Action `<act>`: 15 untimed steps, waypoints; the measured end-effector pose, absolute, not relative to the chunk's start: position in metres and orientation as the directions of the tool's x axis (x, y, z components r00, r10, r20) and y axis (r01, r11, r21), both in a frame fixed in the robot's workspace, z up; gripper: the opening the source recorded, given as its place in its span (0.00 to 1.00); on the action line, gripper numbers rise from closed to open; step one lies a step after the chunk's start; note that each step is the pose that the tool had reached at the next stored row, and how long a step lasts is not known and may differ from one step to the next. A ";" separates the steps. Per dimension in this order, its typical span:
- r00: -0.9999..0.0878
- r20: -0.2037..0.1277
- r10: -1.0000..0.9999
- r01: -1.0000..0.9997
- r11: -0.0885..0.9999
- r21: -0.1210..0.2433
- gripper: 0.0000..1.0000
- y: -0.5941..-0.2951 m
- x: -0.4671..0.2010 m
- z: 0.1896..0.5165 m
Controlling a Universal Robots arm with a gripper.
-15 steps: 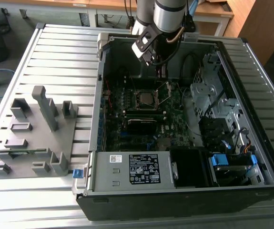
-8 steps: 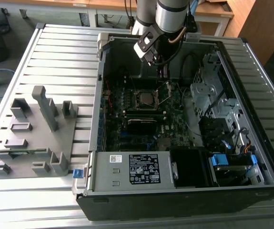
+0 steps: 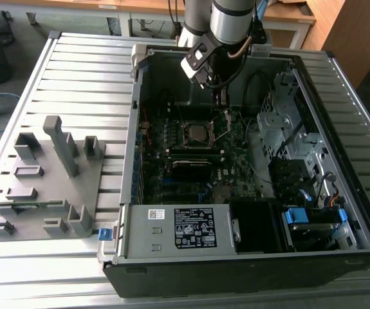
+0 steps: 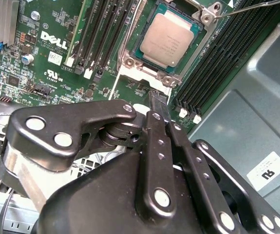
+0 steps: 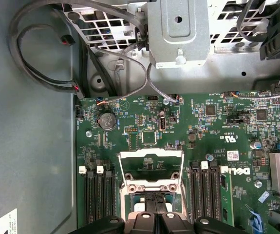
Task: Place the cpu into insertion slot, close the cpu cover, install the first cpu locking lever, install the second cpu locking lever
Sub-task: 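Close the cpu cover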
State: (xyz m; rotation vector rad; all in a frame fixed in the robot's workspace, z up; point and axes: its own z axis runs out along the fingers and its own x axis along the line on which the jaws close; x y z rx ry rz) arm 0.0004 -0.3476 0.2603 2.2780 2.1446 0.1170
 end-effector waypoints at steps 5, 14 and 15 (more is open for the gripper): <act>0.059 0.047 0.997 0.996 -0.062 0.059 0.10 -0.348 0.003 0.260; 0.059 0.047 0.997 0.996 -0.062 0.059 0.10 -0.348 0.017 0.260; 0.059 0.047 0.997 0.996 -0.061 0.059 0.10 -0.348 0.017 0.260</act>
